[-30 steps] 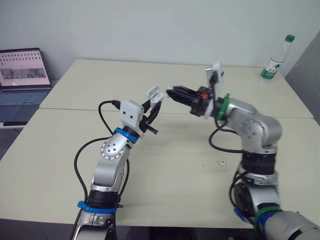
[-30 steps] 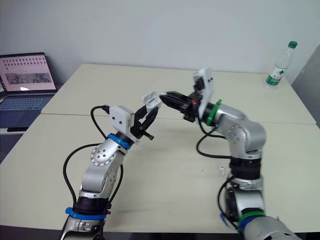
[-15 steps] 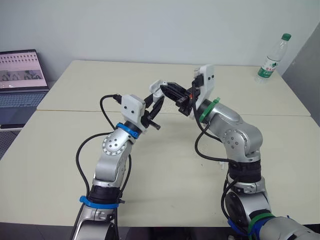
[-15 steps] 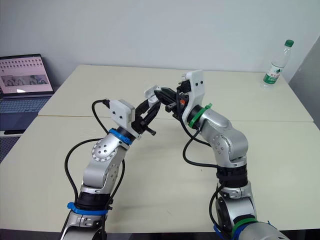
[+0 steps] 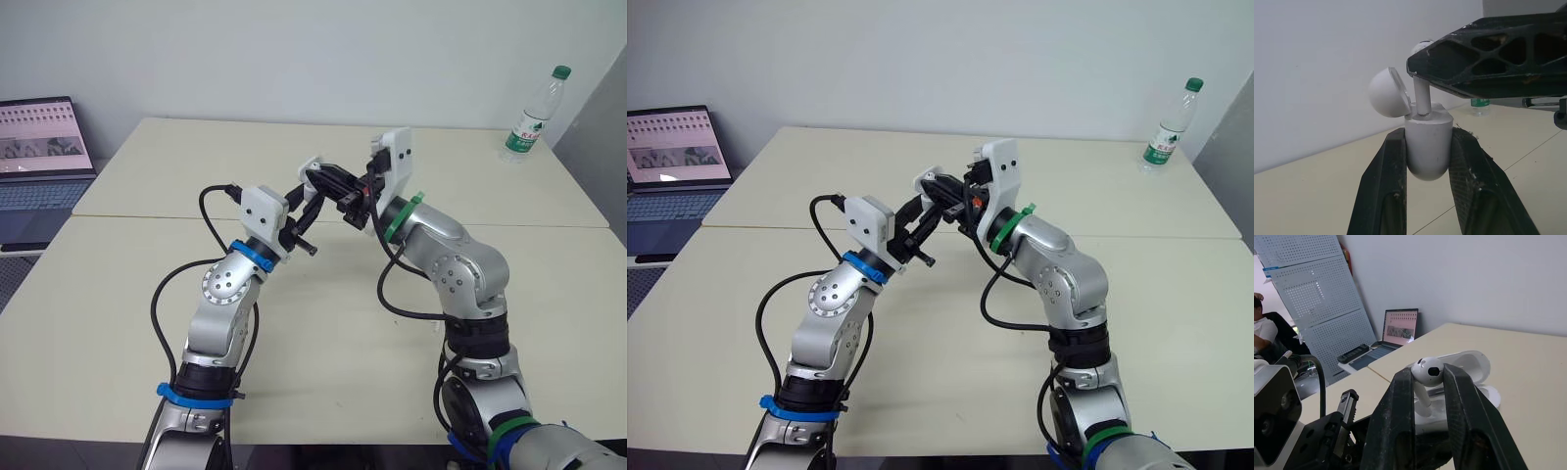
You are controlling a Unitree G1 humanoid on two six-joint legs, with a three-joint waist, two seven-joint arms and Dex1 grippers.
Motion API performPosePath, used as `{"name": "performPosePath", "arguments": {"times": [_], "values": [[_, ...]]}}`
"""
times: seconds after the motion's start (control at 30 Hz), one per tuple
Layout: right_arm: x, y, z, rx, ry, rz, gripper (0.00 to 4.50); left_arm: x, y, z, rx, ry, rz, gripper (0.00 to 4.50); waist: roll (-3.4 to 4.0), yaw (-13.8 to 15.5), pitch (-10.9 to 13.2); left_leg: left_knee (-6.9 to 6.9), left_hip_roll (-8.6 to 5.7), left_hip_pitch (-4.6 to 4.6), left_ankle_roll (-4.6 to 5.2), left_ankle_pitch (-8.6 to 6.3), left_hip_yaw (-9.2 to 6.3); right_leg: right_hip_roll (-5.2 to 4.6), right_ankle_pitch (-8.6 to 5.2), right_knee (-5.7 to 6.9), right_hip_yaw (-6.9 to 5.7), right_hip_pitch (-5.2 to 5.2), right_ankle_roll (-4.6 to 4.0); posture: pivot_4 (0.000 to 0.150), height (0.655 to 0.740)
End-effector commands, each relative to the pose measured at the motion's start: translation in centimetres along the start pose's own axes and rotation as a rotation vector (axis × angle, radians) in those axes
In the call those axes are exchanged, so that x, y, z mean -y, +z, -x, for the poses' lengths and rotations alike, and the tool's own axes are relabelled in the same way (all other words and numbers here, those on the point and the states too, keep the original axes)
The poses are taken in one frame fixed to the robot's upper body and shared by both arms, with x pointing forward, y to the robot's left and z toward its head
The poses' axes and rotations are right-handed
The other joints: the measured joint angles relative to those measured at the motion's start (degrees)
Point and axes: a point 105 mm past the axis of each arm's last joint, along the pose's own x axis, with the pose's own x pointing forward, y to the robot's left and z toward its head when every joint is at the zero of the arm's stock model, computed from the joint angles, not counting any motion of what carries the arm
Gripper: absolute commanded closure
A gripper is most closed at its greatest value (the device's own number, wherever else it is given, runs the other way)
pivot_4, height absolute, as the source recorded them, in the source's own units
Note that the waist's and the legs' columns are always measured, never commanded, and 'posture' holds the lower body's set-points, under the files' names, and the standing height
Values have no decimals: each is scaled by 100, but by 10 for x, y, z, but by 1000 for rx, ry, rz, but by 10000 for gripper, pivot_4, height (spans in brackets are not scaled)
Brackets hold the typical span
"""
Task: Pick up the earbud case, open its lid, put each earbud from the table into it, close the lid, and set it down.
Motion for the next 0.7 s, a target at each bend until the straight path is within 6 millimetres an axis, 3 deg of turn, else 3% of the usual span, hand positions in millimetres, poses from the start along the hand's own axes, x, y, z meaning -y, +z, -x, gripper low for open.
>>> {"name": "performPosePath", "arguments": {"times": [0.03, 0.33, 0.5, 0.7], "values": [[-5, 4, 2, 17, 15, 39, 40553, -1, 16, -2, 61, 5, -32, 37030, 0, 0, 0, 0, 0, 0, 0, 0, 0, 0, 0, 0, 0, 0, 0, 1500, 7400], [-3, -8, 4, -37, 2, 73, 40553, -2, 17, -3, 64, 5, -37, 37030, 0, 1, 0, -1, 0, -1, 0, 0, 0, 0, -2, -1, 1, 0, 3, 1500, 7400], [-2, -6, 4, -30, -5, 77, 23270, -2, 17, -3, 65, 3, -36, 37030, -1, 1, 0, -1, -1, -1, 0, 0, 0, 0, -2, -2, 1, 0, 4, 1500, 7400], [0, 6, 7, 28, 7, 46, 23270, -1, 16, -4, 63, 1, -34, 37030, -1, 1, 1, -1, 0, -1, 0, 0, 0, 0, -3, -2, 1, 0, 4, 1500, 7400]]}}
